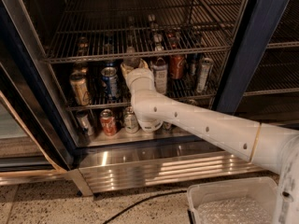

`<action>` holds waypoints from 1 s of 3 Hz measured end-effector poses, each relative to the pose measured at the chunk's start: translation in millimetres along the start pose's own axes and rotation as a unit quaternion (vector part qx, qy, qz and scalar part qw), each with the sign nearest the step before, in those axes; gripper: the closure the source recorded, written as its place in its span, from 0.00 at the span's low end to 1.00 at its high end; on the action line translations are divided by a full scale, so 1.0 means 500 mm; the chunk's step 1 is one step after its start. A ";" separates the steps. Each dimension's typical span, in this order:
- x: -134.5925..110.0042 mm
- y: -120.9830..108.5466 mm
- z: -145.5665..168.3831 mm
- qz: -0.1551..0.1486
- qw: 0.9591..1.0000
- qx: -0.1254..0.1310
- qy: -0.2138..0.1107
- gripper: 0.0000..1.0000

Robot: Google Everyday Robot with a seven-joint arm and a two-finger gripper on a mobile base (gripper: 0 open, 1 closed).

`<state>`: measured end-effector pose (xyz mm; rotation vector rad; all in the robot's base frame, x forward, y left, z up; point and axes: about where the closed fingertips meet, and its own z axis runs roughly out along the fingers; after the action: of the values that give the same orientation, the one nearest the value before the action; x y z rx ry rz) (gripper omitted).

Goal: Pick water bottle from middle shelf of fridge

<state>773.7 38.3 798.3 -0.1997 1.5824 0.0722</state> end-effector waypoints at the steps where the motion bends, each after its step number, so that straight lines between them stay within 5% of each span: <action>1: -0.041 0.008 -0.008 -0.004 1.000 -0.007 -0.012 1.00; 3: -0.034 0.012 -0.011 -0.004 1.000 -0.010 -0.017 1.00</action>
Offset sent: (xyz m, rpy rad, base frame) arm -0.0188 0.0135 0.0658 0.0015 -0.0864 0.0579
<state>767.4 44.5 815.0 -0.2191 1.5484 0.0844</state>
